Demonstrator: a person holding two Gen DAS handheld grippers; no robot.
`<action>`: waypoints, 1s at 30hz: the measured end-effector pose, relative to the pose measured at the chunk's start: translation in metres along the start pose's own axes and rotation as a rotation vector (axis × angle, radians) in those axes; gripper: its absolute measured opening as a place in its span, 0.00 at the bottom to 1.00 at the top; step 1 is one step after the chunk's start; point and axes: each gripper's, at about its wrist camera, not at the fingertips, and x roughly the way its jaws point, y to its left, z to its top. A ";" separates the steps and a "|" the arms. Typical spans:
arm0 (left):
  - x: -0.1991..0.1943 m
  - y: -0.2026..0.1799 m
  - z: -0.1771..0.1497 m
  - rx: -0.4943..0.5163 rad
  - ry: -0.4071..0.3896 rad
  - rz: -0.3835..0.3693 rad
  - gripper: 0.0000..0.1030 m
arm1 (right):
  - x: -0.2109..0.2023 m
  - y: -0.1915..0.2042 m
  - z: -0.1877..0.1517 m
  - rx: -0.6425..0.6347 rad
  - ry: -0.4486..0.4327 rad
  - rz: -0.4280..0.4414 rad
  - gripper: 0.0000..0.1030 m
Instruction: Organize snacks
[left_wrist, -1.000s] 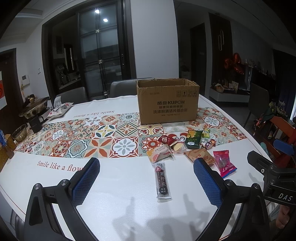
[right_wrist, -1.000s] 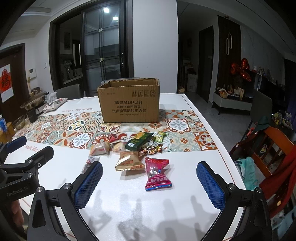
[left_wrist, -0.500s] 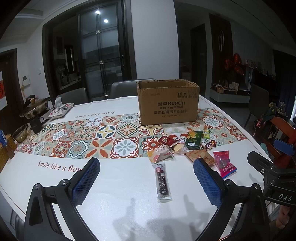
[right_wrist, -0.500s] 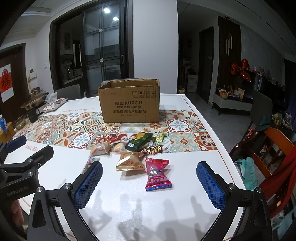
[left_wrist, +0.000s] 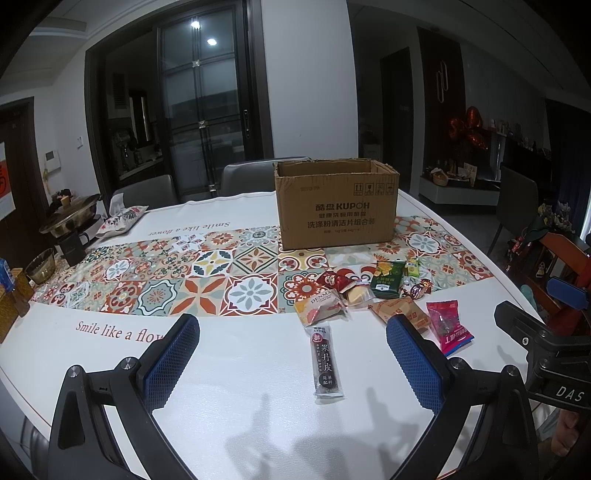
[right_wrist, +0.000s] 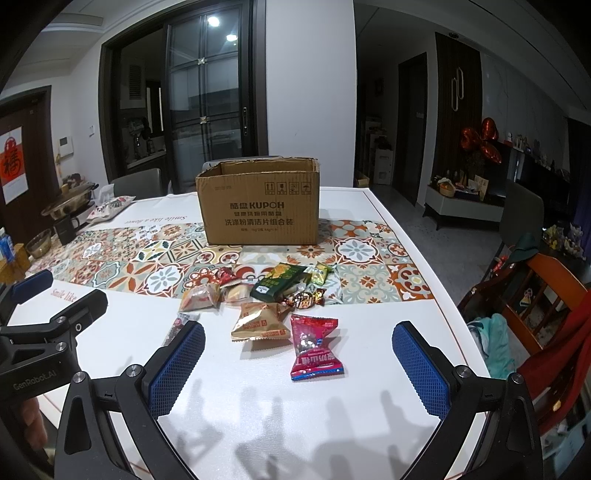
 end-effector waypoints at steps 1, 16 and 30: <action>0.000 0.000 0.000 0.001 0.000 0.000 1.00 | -0.001 0.000 0.000 0.000 0.000 0.000 0.99; -0.001 0.000 0.000 0.001 -0.001 0.000 1.00 | -0.001 0.000 0.000 0.000 -0.001 0.000 0.99; 0.004 0.004 0.002 -0.001 0.013 -0.001 1.00 | -0.003 0.001 0.004 0.002 0.012 0.004 0.99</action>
